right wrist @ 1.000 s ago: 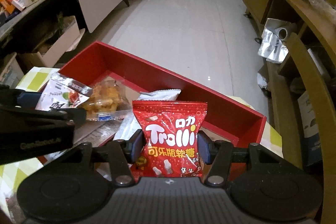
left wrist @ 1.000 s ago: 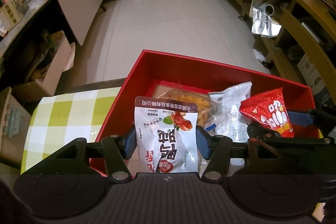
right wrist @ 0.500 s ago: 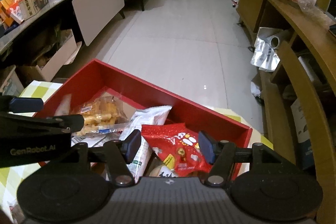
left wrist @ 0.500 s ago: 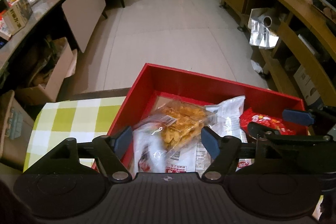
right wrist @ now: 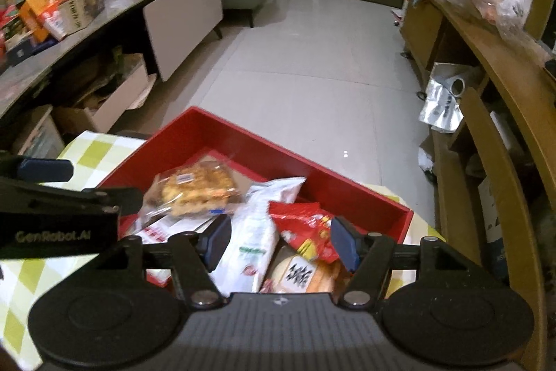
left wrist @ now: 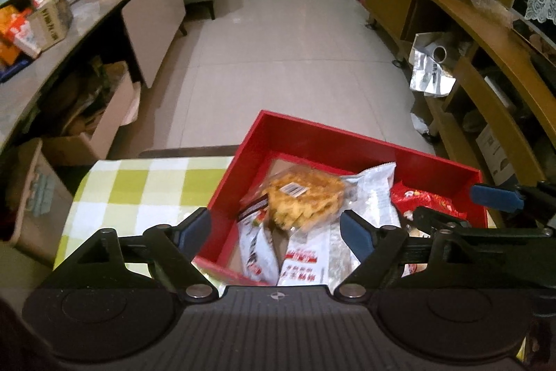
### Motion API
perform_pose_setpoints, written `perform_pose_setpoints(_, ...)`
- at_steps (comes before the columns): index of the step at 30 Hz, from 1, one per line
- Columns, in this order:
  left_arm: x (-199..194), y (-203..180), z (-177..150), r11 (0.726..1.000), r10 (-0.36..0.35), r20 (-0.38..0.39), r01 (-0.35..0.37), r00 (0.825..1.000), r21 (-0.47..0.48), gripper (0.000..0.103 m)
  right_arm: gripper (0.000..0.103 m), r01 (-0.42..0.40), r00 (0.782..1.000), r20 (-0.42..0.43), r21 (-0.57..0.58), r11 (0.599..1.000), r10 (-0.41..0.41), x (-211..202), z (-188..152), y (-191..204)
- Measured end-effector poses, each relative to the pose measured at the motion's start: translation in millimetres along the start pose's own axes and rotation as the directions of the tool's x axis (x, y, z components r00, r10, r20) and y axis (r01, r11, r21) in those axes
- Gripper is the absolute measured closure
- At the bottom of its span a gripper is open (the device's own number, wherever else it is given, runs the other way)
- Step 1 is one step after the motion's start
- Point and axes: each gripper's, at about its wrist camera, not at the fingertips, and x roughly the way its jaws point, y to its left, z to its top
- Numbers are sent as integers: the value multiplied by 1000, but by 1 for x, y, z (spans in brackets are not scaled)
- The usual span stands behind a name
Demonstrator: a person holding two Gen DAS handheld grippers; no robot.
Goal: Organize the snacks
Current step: 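Move both open grippers back from the tray to the remaining snacks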
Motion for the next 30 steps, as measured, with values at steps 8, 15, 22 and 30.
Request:
perform_pose_setpoints(8,-17,27,-32,999,30,-36,-30,999,-14,16,32,-53,998,-37,-98,994,50,-21,-25,36)
perform_pose_setpoints(15,-15,55,-67,999,27,-151,-33,988,-39,16,32,-107,987,-137,-183,977,83,-15,-55,69)
perform_pose_setpoints(22,-19,76,-100,994,-29,-248,1,968,-111,16,31,-164,972,-201,-197,967,124,-12,-72,89)
perform_pose_setpoints(30,-18,92,-134,963,-51,-327,-40,944,-266,16,31,-208,961,-226,-223,952,158,-11,-75,107)
